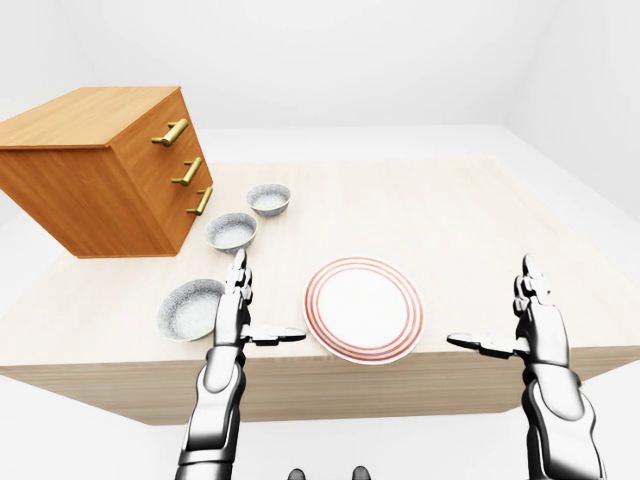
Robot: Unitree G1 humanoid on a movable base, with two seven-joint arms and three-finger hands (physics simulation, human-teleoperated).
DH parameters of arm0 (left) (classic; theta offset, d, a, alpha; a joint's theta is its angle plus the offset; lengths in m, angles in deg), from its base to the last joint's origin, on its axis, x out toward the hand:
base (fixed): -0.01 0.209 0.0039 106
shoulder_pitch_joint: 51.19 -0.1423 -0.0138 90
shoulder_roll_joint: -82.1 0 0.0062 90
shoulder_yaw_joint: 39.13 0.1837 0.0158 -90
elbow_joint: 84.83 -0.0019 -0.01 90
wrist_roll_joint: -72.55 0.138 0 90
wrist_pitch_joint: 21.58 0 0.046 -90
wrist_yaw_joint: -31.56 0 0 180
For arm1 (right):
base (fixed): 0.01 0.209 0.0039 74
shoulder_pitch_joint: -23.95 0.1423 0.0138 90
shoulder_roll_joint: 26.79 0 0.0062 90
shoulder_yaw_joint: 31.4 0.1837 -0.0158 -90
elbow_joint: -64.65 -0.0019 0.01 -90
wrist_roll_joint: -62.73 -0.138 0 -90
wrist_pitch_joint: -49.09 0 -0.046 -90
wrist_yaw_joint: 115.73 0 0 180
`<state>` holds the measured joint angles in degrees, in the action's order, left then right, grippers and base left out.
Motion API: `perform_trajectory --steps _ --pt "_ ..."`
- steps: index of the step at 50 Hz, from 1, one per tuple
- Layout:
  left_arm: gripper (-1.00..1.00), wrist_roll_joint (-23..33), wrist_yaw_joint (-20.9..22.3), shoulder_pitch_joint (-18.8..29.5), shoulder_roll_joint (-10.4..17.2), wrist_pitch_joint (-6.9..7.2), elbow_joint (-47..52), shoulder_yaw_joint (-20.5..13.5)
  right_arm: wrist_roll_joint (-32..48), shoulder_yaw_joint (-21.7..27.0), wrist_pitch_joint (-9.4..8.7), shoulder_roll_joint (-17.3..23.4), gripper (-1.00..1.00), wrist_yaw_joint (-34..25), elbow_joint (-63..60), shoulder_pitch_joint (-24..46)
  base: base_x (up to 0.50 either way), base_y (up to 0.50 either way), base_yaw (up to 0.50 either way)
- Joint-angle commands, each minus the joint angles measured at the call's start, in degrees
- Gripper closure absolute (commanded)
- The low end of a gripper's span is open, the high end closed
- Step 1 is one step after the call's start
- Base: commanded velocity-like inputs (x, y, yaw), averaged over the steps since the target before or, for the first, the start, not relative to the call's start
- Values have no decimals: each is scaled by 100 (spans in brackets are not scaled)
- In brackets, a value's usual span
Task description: Put the bowl in the middle on the plate.
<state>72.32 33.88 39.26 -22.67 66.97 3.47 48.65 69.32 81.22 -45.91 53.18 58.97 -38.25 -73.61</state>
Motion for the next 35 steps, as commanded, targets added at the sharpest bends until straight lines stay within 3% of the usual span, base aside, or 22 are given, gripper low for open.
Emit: perform_trajectory --steps 1,9,13,22,24,35 --pt "-100 -18 11 167 35 -273 -440 -53 142 991 0 132 -100 -206 166 -254 0 0 0" --pt "-100 -27 8 206 48 -346 -556 -62 -78 1690 0 146 -100 -502 336 -450 0 0 0" --pt "-100 -26 -17 184 43 -294 -493 -62 -226 2213 425 252 -100 -645 950 -634 0 0 0" --pt "-100 -18 -16 231 51 -355 -625 -62 -268 2920 797 355 -100 -853 1319 -876 0 0 0" --pt "-100 -21 -15 238 52 -355 -653 -65 -405 3191 989 420 -100 -956 1555 -950 0 0 0" --pt "-100 -10 -17 187 47 -355 -566 -60 -494 3252 1000 418 -100 -990 1675 -936 0 0 0"
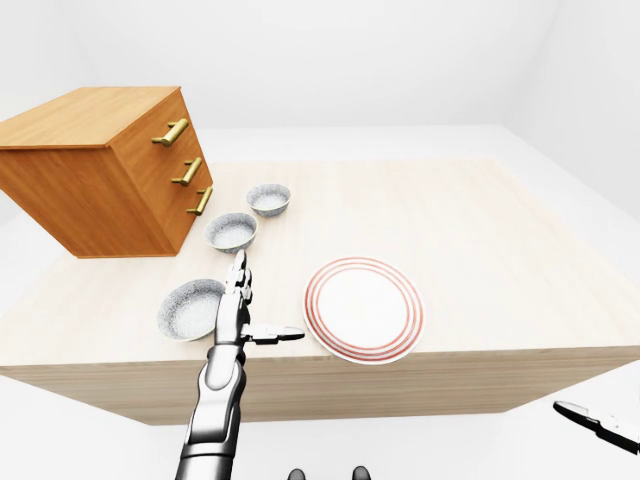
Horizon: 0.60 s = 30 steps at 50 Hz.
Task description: Put the bowl in the middle on the plate.
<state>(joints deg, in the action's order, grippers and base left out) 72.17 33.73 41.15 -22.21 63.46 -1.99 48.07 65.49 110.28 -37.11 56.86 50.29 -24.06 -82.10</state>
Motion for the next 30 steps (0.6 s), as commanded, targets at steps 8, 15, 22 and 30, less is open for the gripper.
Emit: perform_trajectory --steps 8,15,22,30 --pt "-100 19 -14 -31 -8 -1 32 11 -154 504 -377 -66 -100 -298 -709 -127 0 0 0" --pt "-100 24 -17 -20 -6 -4 10 13 44 849 -881 -203 -100 -755 -2267 136 0 0 0" --pt "-100 35 -23 -41 -11 28 70 20 -30 914 -881 -199 -100 -873 -2624 246 0 0 0" --pt "-100 40 -20 -60 -16 56 115 25 -211 730 -881 -289 -100 -858 -2687 326 0 0 0"
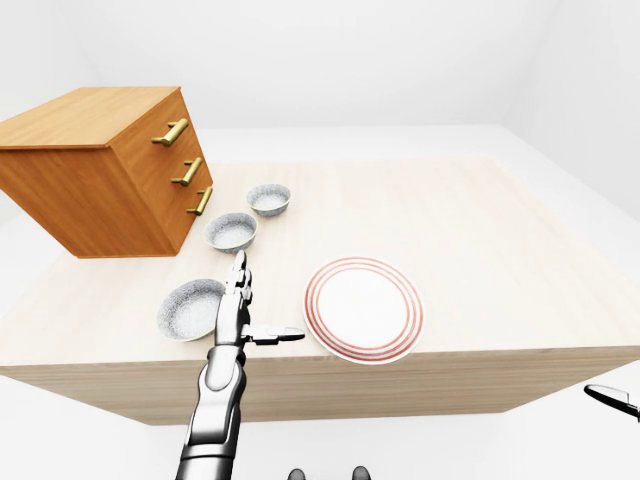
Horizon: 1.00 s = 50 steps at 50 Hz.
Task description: Put the bowl in the middle on the plate.
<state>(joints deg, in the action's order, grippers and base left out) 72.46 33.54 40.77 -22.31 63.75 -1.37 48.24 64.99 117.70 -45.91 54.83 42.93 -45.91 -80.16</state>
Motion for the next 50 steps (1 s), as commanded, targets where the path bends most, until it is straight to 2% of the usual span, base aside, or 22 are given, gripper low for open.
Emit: perform_trajectory --steps 1,4,12,24,26,28,29,30,33,37,38,39,41,43,49,50 --pt "-100 14 -2 -24 -6 31 62 10 -57 -106 0 -69 -100 -102 -472 130 0 0 0" --pt "-100 14 3 -10 -4 13 28 8 -381 -138 0 -89 -100 -138 -688 197 0 0 0" --pt "-100 11 4 32 5 -32 -103 -5 -496 -425 0 -136 -100 -65 -663 249 0 0 0" --pt "-100 10 3 33 6 -32 -104 -4 -561 -457 0 -119 -100 -57 -630 207 0 0 0" --pt "-100 8 -9 -10 -2 16 25 1 -550 -448 0 -100 -100 -37 -622 205 8 0 0" --pt "-100 -10 7 -5 11 -32 -31 -21 -499 -466 0 -100 -100 -17 -599 203 17 0 0" --pt "-100 4 0 -42 0 23 71 0 -491 -470 0 -112 -100 -33 -589 186 16 0 0" --pt "-100 -3 9 -34 6 -1 39 -9 -491 -466 0 -112 -100 -38 -577 184 18 0 0" --pt "-100 9 3 -59 -8 84 146 12 -518 -459 0 -100 -100 -64 -584 187 22 0 0" --pt "-100 -4 21 -24 6 3 27 -12 -489 -467 0 -108 -100 -55 -576 199 29 0 0" --pt "-100 0 19 -24 1 5 30 -5 -488 -471 0 -109 -100 -54 -562 199 30 0 0" --pt "-100 0 10 -37 -6 65 103 3 -464 -483 0 -119 -100 -48 -530 189 30 0 0" --pt "-100 -7 27 -25 6 7 35 -10 -459 -495 0 -112 -100 -36 -510 199 30 0 0" --pt "-100 11 9 -65 -11 94 170 15 -452 -494 0 -109 -100 -18 -498 191 30 0 0" --pt "-100 12 14 -51 -8 61 121 9 -394 -524 0 -110 -100 2 -412 189 30 0 0" --pt "-100 5 18 9 0 -32 -42 -8 -383 -528 0 -120 -100 -4 -404 168 30 0 0"
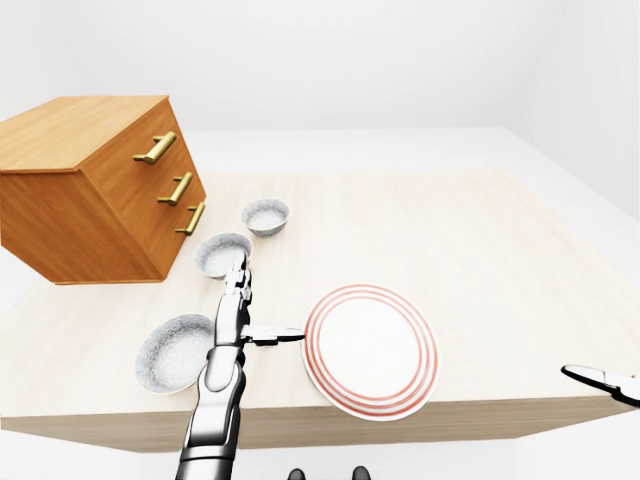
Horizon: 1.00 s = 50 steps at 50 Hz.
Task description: Put the bowl in the middle on the plate.
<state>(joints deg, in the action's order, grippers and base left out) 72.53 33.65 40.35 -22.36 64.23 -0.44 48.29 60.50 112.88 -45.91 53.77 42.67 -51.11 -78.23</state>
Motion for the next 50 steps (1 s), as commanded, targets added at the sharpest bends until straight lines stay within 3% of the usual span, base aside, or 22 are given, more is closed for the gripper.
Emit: perform_trajectory --steps 1,4,7,13,14,15,22,23,31,36,40,43,44,45,47,50 --pt "-100 -2 11 76 10 -80 -208 -17 65 -47 0 -14 -100 16 106 -31 30 0 0" --pt "-100 6 1 9 -2 -9 -9 7 96 -56 0 4 -100 19 78 -20 30 0 0" --pt "-100 3 8 29 0 -65 -86 3 130 -92 0 5 -100 46 209 -7 29 0 0" --pt "-100 10 3 -90 -20 159 250 34 218 -106 0 11 -100 86 170 -15 18 0 0" --pt "-100 20 2 -91 -24 159 253 42 220 -106 0 27 -100 93 192 1 8 0 0" --pt "-100 12 6 -28 -15 42 72 18 197 -99 0 37 -100 89 228 7 8 1 0" --pt "-100 3 -10 -25 -19 27 43 16 201 -112 0 51 -100 175 350 9 8 11 0" --pt "-100 -8 -5 50 -6 -80 -137 -7 212 -108 0 56 -100 184 363 -2 8 17 0" --pt "-100 -6 12 44 0 -80 -132 -1 287 -135 0 39 -100 166 368 -22 8 23 0" --pt "-100 10 0 -96 -21 172 266 40 293 -144 0 71 -100 214 481 -4 0 31 0" --pt "-100 15 18 -80 -13 26 118 25 280 -109 0 40 -100 196 382 -46 0 29 0" --pt "-100 -234 106 -120 -77 229 283 -3 278 -168 0 16 -100 116 373 -52 0 4 0" --pt "-100 -675 187 -90 -148 515 334 -109 279 -184 0 -5 -100 128 409 -44 0 0 0" --pt "-100 -317 65 -39 -13 185 109 -82 175 -161 0 3 -100 100 322 -27 0 0 0" --pt "-100 -53 37 -74 10 77 111 54 -148 -59 0 58 -100 62 71 55 0 0 0" --pt "-100 47 2 -15 18 51 38 17 -306 -1 0 71 -100 44 -20 66 0 0 0"
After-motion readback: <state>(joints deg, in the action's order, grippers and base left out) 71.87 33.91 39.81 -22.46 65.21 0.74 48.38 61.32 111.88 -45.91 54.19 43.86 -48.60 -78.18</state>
